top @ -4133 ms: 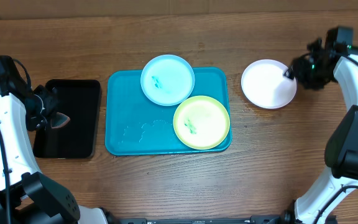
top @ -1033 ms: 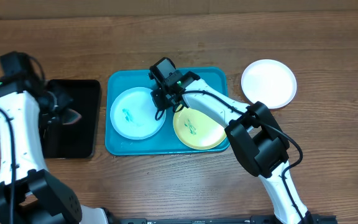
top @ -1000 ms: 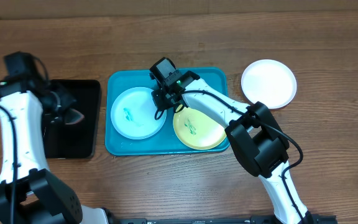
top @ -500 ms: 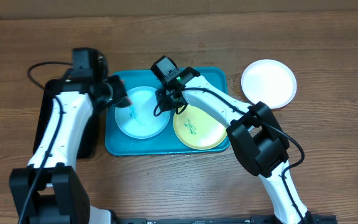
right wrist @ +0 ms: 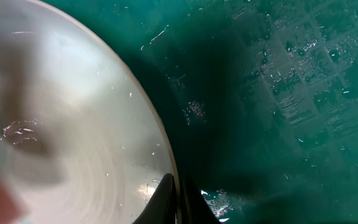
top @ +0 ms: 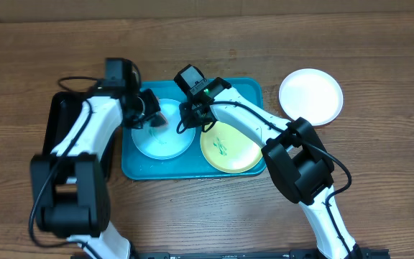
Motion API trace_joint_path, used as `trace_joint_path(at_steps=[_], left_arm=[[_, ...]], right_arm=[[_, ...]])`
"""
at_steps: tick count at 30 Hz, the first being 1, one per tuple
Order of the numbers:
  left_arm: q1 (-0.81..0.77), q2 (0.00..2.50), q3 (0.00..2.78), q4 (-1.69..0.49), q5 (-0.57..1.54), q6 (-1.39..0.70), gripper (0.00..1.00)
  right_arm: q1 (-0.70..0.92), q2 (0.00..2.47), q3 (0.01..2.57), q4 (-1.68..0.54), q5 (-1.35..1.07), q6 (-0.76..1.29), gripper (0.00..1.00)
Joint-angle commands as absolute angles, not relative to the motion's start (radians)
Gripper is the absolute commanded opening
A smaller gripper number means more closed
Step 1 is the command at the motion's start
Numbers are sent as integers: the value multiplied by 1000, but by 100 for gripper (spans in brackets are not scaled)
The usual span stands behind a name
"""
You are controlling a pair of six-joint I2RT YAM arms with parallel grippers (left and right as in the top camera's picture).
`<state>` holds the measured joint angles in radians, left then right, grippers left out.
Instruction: Clean dirty plates on tray and stack at the side
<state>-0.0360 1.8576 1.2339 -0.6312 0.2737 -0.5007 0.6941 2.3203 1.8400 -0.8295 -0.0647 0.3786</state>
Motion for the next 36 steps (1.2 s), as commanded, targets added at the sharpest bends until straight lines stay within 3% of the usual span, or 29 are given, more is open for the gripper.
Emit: trace_joint_path(at_steps=[1,8,24,28,36], left_arm=[[-60,1914,1222,-628,334,-524,4],[-59,1958,1222,-652,250,-442,14],[-57,1954,1350,-953,-289,-441,4],[-58,1954,1406,-958,-216,-442,4],[-62,1959,1349,-743,231,-442,4]], right_arm=[[692,2351,1840,-826,-54,394,4],[692,2351,1840,-829,-53,394,4],[692,2351,1840,-844,-20,393,4],[692,2351,1840,-843,-20,393,4],[692,2351,1840,-843,-20,394,4]])
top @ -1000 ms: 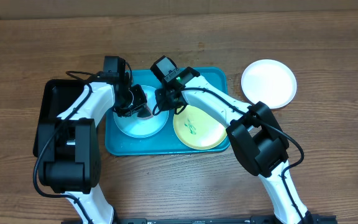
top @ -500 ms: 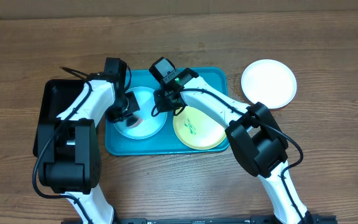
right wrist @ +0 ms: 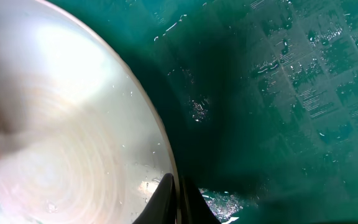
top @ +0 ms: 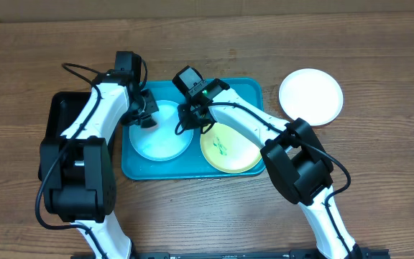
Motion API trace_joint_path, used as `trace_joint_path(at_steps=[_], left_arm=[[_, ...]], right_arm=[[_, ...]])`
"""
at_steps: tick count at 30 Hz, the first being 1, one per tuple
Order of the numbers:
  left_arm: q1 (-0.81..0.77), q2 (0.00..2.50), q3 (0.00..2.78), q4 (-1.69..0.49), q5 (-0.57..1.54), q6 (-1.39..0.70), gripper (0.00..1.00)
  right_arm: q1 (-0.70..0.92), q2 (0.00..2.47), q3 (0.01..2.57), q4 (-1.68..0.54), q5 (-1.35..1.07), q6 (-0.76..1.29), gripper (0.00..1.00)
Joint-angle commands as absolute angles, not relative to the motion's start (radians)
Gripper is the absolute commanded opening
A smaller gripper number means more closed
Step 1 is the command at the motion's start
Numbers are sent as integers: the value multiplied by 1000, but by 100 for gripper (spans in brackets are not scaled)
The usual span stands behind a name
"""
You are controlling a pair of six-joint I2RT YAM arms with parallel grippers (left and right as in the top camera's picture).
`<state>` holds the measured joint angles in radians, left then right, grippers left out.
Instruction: Clean dirty plates on tray and stack at the side
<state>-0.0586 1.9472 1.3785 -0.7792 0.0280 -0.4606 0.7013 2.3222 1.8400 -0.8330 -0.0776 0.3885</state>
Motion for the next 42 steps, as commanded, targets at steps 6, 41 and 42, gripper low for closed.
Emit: trace_joint_path(at_steps=[6,41,42], left_arm=[[-62,1959,1291,-739,240,-441,4],[4,1911,1728,-1277,-487,-629,4],[21,1903,1729,-1269,-469,-629,4]], right_arm=[[692,2351,1840,-843,-20,394,4],[696,2346,1863,-859,-20,355,4],[699,2342,1877,-868,-20,331,4]])
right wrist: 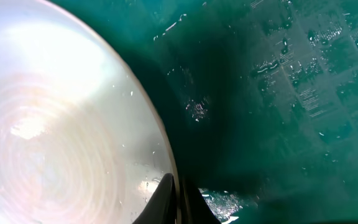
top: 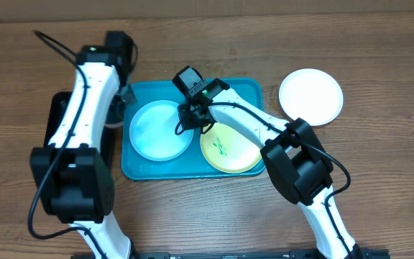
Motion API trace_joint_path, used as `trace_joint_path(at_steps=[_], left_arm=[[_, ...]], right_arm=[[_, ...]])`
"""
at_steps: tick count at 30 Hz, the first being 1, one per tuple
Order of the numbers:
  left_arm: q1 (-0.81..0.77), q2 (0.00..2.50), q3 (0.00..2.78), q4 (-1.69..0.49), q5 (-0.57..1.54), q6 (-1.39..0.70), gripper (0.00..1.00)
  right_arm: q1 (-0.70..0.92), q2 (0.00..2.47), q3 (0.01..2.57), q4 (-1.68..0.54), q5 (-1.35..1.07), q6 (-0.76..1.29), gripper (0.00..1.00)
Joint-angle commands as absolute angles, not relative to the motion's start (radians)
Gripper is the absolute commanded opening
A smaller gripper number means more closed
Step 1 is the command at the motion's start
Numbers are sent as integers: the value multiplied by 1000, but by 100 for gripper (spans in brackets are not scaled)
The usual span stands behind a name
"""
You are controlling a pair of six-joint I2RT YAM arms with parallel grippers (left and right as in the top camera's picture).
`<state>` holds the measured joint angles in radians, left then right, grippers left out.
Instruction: Clean dirty plates on tray and stack at the side
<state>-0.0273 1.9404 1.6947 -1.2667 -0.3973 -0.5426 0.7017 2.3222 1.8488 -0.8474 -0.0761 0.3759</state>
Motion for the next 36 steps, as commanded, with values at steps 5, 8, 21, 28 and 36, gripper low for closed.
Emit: trace_joint_path(at_steps=[5,8,21,28,36], left_arm=[[150,1905,1721,-1230,-211,-577,4],[234,1909,1704,-1199,-30,-490,4],[457,1909,1591,-1146,68,-415,4],[474,1909,1578,-1142,72,-415,4],[471,1909,1578,-1139,72,-415,4]], right_arm=[[738,2287,2000,-940,92,258,4],[787,2240,2069,-967,318,250,4],[1031,2149,2122,-858,1210,-252,4],[1067,2149,2122,-857,1288,-439,4],[1068,2149,2122,-857,1328,-445,4]])
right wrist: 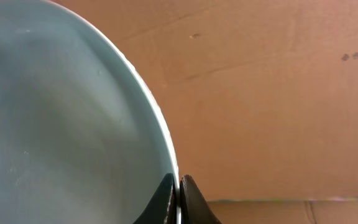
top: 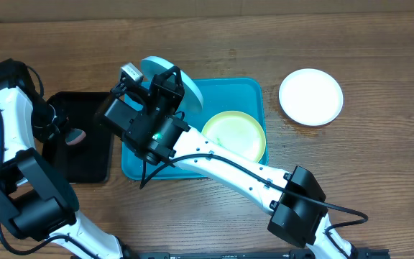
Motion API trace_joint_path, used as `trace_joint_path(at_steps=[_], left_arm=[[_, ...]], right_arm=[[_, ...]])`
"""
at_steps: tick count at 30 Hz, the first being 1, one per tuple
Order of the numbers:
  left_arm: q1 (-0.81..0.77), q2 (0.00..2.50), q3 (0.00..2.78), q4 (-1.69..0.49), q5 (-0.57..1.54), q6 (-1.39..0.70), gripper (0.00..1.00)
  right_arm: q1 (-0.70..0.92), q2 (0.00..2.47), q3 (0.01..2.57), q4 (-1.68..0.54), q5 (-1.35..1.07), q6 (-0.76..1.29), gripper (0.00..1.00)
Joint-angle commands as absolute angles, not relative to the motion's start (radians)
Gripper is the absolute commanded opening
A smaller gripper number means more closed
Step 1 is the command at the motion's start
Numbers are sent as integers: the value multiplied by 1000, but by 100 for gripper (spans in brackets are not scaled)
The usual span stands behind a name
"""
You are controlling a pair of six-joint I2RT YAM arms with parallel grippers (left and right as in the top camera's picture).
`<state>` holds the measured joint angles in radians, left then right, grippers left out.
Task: Clean dirty plates on tray and stack at the side
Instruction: 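Lift the light-blue plate with the right gripper onto the white plate, then reach the right gripper to the yellow plate's rim on the tray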
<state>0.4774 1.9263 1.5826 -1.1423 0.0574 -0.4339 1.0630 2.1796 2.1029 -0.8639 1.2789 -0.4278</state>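
My right gripper (right wrist: 178,190) is shut on the rim of the light blue plate (right wrist: 61,124). In the overhead view that plate (top: 161,74) is held tilted, high over the left part of the teal tray (top: 236,92). A yellow-green plate (top: 234,135) lies in the tray's right half. At the right, a white plate (top: 310,96) rests on the table. My left gripper (top: 51,124) is far left over the black bin (top: 92,162), beside a small pinkish pad (top: 75,137). Whether the left jaws are open does not show.
The wooden table (top: 379,180) stretches right and forward of the tray. My raised right arm (top: 214,169) crosses over the tray's front left corner. Brown cardboard (right wrist: 278,93) fills the background of the right wrist view.
My right gripper, still shut on the blue plate's rim, now holds the plate tilted high above the tray instead of flat in it. My left arm has moved from behind the tray to the black bin.
The blue plate lay in the tray, its rim pinched by my right gripper, while my left gripper worked on its surface. Then the left gripper stood at the plate's far edge, then off it behind the tray. Now the plate is raised and the left gripper is at the bin.
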Motion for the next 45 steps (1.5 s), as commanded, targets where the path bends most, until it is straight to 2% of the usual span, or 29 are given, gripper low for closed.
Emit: trace_joint_path(at_steps=[1,4,10,15,19,22,30,36,40,42,43,44,45], left_arm=[[471,1909,1578,-1139,73,-415,4],[471,1909,1578,-1140,73,-415,4],[471,1909,1578,-1146,80,-414,4],[471,1909,1578,-1145,80,-415,4],[471,1909,1578,-1143,107,-415,4],[471,1909,1578,-1134,140,-414,4],[471,1909,1577,-1123,139,-414,4],[471,1909,1577,-1121,139,-414,4],[471,1909,1577,-1122,139,-414,4],[471,1909,1577,-1122,140,-414,4],[471,1909,1577,-1122,140,-414,4],[471,1909,1577,-1122,140,-414,4],[471,1909,1577,-1123,140,-414,4]], right_arm=[[1065,2149,2122,-858,1310,-442,4],[1032,2149,2122,-861,1211,-371,4],[854,2149,2122,-956,819,-103,4],[601,2149,2122,-1032,435,70,4],[377,2150,2122,-1110,78,83,4],[218,2151,2109,-1174,-82,83,4],[-100,2152,2037,-1323,-170,83,4],[-214,2153,1924,-1249,-170,83,4],[-229,2153,1839,-1169,-178,83,4],[-228,2153,1804,-1137,-178,83,15],[-225,2153,1793,-1129,-178,83,26],[-222,2153,1786,-1125,-179,83,32],[-219,2153,1784,-1126,-180,83,33]])
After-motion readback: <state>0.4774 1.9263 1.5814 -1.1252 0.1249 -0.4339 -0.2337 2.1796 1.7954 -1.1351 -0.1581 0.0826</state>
